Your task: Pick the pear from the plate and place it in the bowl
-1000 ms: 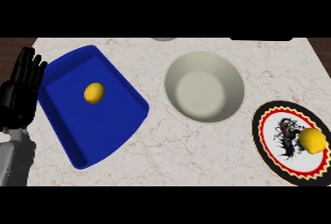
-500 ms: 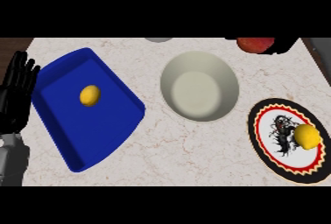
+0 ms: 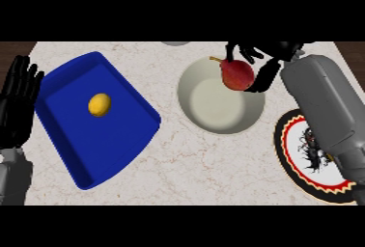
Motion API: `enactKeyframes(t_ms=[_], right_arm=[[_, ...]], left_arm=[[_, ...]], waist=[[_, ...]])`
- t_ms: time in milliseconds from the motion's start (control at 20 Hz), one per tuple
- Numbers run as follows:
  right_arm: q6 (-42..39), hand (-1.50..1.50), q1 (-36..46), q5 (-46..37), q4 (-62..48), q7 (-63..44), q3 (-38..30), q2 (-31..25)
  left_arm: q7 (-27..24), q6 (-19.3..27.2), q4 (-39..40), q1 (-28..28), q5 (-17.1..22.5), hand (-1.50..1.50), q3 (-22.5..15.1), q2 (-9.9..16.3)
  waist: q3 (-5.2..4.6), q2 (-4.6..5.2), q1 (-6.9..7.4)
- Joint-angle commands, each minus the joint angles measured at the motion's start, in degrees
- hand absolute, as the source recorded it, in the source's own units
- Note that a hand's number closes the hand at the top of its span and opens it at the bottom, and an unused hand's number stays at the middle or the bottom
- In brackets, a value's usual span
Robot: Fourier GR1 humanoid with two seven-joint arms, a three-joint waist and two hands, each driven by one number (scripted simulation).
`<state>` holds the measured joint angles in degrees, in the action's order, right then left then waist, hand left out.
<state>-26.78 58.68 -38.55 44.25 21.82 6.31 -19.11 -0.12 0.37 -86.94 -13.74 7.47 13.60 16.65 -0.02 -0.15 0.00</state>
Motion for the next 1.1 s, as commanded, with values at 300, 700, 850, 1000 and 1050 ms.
enactKeyframes(t_ms=[300,700,850,1000,1050], right_arm=[[3.6,-1.50,-3.6,3.3,-9.2,-3.7,-4.9,9.2],[9.6,-1.50,-0.6,13.0,-11.0,0.0,-17.7,7.6],[10.0,-1.50,1.3,15.8,-13.5,-0.3,-22.0,4.3],[9.3,-1.50,1.3,18.0,-15.8,0.0,-25.4,0.1],[10.8,-1.50,2.4,17.7,-19.8,0.6,-26.4,-1.3]], left_arm=[[1.3,-1.2,1.6,-2.1,0.5,0.00,0.6,1.3],[-0.7,-1.4,1.6,-1.8,0.8,0.00,1.2,1.0],[0.7,1.1,1.1,-3.8,-1.5,0.00,-1.2,-0.7],[0.6,-0.1,2.0,-3.4,-0.9,0.00,-0.5,0.1],[1.5,-0.8,0.3,-2.7,-0.1,0.00,-0.6,0.3]], waist=[[0.04,0.48,0.82],[0.06,0.64,1.30],[0.09,0.76,1.44],[0.08,0.74,1.24],[0.12,1.17,2.62]])
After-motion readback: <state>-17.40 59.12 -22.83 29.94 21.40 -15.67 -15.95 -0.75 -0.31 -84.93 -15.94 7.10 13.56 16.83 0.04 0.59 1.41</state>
